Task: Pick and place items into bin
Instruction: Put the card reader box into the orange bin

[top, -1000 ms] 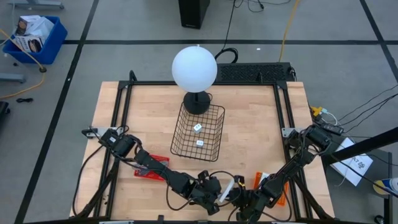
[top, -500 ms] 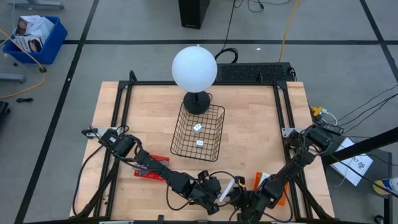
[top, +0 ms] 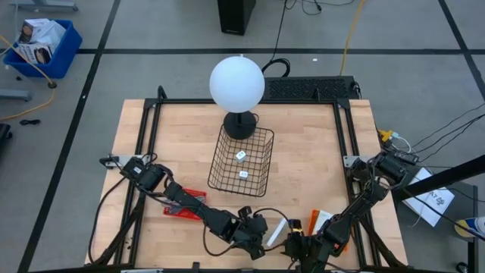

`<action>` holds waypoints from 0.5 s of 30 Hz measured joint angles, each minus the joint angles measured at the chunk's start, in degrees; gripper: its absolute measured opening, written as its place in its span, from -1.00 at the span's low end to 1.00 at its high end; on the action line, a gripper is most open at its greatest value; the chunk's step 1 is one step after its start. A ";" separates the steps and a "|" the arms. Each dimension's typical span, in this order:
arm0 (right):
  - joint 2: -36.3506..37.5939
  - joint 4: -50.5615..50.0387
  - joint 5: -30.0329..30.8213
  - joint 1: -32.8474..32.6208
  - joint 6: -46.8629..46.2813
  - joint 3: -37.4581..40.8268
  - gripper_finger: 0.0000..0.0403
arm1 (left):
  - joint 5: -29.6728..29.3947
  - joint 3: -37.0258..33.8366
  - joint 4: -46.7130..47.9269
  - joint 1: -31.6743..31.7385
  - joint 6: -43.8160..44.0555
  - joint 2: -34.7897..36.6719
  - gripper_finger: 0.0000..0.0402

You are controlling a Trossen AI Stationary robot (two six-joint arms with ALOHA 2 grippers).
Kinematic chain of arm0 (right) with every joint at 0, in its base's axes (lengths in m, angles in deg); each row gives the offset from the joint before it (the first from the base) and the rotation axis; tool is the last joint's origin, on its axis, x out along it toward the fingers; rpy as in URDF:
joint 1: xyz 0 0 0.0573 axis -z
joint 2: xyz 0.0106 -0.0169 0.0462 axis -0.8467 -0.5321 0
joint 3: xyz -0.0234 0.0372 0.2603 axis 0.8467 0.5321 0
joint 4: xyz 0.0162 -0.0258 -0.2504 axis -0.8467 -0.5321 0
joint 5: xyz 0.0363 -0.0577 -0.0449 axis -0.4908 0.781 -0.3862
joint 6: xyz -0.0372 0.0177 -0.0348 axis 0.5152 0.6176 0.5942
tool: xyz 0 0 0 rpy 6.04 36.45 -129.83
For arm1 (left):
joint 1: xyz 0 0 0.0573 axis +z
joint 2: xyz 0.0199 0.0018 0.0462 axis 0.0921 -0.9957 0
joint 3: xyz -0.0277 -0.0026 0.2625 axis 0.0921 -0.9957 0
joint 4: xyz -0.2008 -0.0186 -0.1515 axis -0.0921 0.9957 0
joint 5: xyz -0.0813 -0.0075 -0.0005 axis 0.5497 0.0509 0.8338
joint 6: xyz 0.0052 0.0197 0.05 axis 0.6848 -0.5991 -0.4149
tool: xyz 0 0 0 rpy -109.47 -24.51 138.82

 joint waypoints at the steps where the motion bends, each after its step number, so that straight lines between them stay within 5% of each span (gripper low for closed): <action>1: 0.42 -0.13 -0.88 0.00 0.21 0.00 -0.49 | -0.04 0.00 0.02 0.09 0.02 0.00 -0.79; 15: 10.97 -5.06 -1.81 -1.18 16.74 0.00 -0.49 | -2.20 0.00 3.37 0.29 0.67 0.02 -0.79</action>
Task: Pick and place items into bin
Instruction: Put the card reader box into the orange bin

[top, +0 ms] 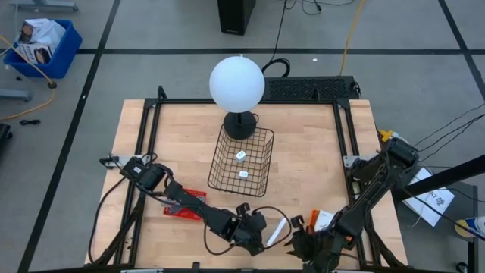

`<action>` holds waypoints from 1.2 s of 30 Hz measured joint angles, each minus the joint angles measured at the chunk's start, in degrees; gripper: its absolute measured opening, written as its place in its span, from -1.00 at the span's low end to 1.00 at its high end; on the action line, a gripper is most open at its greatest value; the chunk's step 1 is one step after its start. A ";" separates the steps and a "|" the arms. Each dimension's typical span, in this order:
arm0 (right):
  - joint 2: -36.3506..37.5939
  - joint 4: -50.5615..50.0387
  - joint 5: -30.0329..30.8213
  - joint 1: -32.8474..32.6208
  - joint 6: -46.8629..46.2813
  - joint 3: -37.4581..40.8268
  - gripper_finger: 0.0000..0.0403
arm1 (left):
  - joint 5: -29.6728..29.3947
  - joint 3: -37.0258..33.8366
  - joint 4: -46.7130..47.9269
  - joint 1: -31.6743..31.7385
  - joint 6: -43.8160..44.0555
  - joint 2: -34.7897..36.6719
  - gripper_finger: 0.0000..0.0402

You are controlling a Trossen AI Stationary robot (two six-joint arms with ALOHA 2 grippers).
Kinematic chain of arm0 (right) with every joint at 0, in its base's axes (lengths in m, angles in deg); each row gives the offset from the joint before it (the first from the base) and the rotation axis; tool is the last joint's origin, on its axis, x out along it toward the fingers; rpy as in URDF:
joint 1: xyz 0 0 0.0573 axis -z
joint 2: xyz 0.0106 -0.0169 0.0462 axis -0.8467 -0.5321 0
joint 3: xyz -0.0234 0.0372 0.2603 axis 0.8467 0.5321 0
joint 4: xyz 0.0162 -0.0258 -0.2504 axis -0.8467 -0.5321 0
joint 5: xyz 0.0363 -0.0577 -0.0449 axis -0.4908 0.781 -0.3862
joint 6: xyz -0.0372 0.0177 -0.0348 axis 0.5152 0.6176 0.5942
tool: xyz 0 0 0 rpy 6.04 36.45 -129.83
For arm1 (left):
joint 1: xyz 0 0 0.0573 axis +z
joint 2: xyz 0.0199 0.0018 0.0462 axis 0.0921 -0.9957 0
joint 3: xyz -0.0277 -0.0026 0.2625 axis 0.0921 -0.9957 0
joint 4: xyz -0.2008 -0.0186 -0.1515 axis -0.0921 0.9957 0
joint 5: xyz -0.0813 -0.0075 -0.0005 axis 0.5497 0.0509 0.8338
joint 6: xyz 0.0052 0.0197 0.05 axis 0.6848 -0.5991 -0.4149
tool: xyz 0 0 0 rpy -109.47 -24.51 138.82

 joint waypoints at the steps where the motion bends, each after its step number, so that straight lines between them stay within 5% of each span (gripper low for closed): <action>1: 0.69 -1.04 -0.02 0.28 0.48 0.00 -0.49 | -0.40 0.00 0.77 0.02 0.04 0.30 -0.79; 15: 3.49 -7.29 -3.55 5.01 9.97 0.00 -0.46 | -13.22 0.00 9.96 -3.62 0.71 8.23 -0.79; 28: 3.49 -6.61 -9.24 10.45 21.61 0.04 0.16 | -27.46 0.07 7.98 -9.82 -5.99 16.18 -0.79; 36: 3.49 -6.94 -9.57 11.58 22.31 0.04 0.20 | -23.58 0.00 -1.25 -12.11 -18.23 17.47 -0.79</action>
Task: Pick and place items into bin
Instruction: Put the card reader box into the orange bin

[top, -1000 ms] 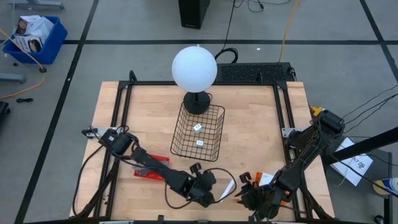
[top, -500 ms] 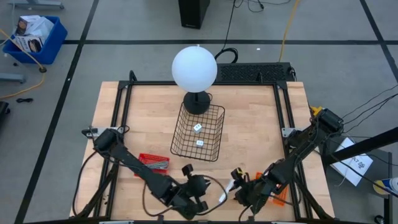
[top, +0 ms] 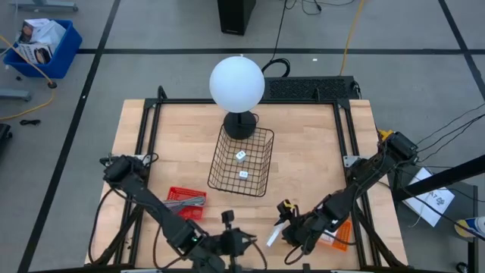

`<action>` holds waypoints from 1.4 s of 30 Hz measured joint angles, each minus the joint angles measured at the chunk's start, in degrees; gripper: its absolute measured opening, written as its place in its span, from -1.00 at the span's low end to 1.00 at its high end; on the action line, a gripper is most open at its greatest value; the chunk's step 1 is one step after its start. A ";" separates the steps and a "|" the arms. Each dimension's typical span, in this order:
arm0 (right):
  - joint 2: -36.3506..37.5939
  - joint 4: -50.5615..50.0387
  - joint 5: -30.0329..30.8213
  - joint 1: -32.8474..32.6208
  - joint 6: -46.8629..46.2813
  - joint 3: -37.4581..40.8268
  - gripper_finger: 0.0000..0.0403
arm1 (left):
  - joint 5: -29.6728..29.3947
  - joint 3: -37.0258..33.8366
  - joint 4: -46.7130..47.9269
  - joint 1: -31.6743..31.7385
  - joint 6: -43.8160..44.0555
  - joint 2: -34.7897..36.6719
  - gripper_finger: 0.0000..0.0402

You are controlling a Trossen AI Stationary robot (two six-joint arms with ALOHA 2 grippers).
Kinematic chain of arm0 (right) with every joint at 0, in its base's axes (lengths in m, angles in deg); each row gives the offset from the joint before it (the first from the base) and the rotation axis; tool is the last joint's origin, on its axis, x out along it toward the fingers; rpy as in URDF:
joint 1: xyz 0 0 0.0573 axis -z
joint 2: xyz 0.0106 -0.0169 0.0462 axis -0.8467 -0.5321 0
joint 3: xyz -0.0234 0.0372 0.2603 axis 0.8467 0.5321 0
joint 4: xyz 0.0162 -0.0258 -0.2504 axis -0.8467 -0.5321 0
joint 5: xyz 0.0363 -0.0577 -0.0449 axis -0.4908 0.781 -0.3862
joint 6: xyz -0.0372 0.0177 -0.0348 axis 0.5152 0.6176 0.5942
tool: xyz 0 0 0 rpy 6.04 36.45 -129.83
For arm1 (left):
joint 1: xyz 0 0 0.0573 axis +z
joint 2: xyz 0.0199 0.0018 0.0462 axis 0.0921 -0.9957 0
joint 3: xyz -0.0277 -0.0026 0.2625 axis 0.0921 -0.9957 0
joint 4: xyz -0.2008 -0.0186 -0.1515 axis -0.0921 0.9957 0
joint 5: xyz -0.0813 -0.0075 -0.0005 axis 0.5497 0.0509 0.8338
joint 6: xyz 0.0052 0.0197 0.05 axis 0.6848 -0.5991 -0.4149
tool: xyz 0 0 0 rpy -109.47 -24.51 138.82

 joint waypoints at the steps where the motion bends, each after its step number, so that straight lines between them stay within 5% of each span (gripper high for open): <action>1: 0.00 -0.11 -0.29 0.00 0.00 0.00 0.19 | 1.54 0.00 -1.56 -0.05 -1.43 0.08 -0.79; 25: -0.11 2.53 -1.18 1.42 -0.08 3.56 0.12 | 34.66 -1.30 -21.10 0.45 -27.11 0.66 -0.79; 33: -0.11 2.60 -1.16 1.42 -0.07 3.56 0.10 | 37.67 -24.36 -46.68 2.74 -24.92 9.33 -0.79; 42: -0.11 2.92 -1.22 1.69 0.19 3.56 0.10 | 28.28 -53.16 -76.73 0.67 -23.95 21.85 -0.79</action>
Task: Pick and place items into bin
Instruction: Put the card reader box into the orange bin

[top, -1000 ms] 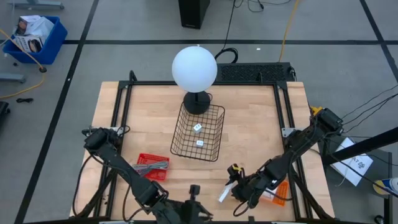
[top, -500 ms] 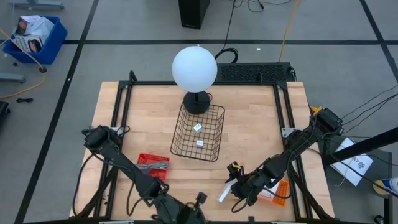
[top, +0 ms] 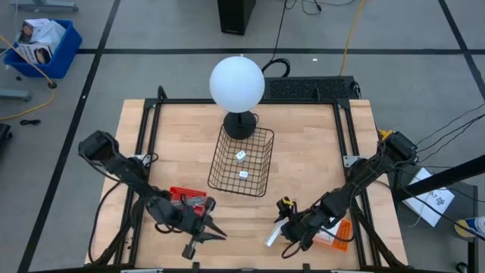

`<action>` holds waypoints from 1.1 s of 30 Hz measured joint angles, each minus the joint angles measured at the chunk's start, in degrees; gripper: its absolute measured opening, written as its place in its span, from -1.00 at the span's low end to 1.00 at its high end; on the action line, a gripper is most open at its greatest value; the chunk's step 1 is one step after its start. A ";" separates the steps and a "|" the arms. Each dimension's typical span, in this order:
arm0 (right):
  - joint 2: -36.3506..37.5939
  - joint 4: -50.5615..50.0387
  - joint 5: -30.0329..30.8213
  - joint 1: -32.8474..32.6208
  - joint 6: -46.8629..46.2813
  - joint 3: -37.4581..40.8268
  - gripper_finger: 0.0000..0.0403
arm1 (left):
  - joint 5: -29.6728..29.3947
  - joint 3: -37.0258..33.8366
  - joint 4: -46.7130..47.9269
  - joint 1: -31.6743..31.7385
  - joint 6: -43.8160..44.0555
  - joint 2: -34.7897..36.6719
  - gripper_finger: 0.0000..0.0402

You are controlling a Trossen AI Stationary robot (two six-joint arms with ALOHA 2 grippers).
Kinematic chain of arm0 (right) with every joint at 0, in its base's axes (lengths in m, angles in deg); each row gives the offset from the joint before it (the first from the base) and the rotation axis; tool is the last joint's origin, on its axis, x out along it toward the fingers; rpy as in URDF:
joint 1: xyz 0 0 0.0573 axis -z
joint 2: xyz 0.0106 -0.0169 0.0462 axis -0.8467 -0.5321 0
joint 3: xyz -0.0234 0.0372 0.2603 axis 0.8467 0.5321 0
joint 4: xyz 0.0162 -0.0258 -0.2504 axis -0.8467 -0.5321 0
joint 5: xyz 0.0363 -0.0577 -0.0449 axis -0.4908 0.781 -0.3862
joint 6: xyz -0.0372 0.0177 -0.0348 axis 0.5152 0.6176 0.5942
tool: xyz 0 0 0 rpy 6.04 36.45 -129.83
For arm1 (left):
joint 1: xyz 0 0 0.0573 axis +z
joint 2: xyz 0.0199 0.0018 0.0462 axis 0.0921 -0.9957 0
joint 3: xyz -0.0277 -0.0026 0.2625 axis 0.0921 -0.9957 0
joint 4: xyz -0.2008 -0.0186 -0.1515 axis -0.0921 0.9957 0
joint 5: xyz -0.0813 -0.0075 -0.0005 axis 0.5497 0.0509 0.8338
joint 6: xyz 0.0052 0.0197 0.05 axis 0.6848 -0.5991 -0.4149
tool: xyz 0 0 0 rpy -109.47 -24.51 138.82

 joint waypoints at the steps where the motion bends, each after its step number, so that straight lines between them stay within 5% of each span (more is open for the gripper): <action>1: 0.00 0.00 0.02 0.10 0.00 0.00 0.10 | -1.04 -1.21 -1.03 -0.14 0.14 0.25 -0.79; 13: -2.39 0.89 -4.53 1.69 -0.67 0.00 -0.13 | -1.99 -2.27 -2.47 -0.15 1.20 0.20 -0.79; 23: -1.86 3.16 -5.96 1.65 -7.12 0.03 -0.83 | -2.25 -2.26 -2.17 0.00 1.56 0.20 -0.79; 25: -0.98 3.09 -5.81 1.28 -9.57 0.02 -0.84 | -3.27 -2.26 -1.96 0.00 1.66 0.20 -0.79; 33: 6.25 2.78 6.60 -4.54 -26.37 0.04 -0.82 | -4.54 -2.24 -0.85 0.00 2.24 0.20 -0.79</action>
